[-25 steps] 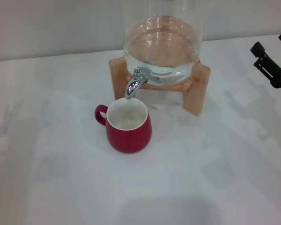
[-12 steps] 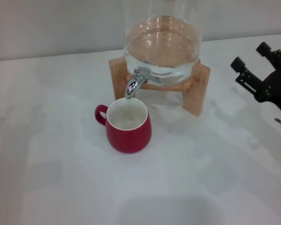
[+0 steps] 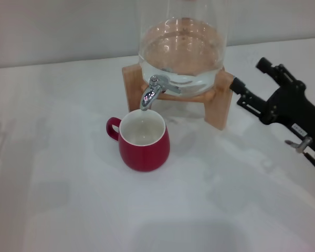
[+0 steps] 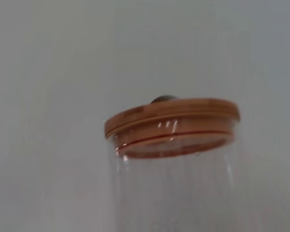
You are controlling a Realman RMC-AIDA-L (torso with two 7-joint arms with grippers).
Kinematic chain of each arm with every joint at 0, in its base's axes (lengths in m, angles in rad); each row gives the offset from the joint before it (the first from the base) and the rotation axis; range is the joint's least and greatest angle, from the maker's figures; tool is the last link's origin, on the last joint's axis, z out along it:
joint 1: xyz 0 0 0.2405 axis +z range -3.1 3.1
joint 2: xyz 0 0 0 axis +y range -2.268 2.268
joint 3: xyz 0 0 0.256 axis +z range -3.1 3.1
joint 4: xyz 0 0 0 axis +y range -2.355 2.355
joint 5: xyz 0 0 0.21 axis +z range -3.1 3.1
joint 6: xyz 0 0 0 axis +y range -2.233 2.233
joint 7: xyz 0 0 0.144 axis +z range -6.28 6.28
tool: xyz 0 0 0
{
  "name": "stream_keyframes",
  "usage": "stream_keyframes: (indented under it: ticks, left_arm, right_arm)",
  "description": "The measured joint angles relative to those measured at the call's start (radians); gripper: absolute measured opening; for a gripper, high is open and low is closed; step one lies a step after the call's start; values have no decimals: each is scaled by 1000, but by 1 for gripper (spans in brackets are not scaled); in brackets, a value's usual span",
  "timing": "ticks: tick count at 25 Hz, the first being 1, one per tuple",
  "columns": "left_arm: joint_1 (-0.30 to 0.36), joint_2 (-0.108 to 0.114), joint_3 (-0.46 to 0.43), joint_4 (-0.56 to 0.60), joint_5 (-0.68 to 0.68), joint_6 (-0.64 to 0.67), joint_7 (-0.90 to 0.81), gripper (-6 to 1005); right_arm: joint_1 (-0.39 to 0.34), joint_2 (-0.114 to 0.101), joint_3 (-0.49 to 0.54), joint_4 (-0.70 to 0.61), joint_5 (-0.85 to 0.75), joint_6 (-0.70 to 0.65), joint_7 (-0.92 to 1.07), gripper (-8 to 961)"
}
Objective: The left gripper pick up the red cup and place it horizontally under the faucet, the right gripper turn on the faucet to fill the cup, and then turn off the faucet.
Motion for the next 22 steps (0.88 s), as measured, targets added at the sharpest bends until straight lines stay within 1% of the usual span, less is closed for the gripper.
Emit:
stream_keyframes:
  ticks: [13, 16, 22]
  left_arm:
    - [0, -1, 2, -1, 12, -2, 0, 782]
    - [0, -2, 2, -2, 13, -2, 0, 782]
    - [2, -3, 6, -1, 13, 1, 0, 781]
  right_arm:
    - [20, 0, -181, -71, 0, 112, 21, 871]
    - [21, 1, -205, -82, 0, 116, 26, 871]
    - [23, 2, -222, -90, 0, 117, 46, 871]
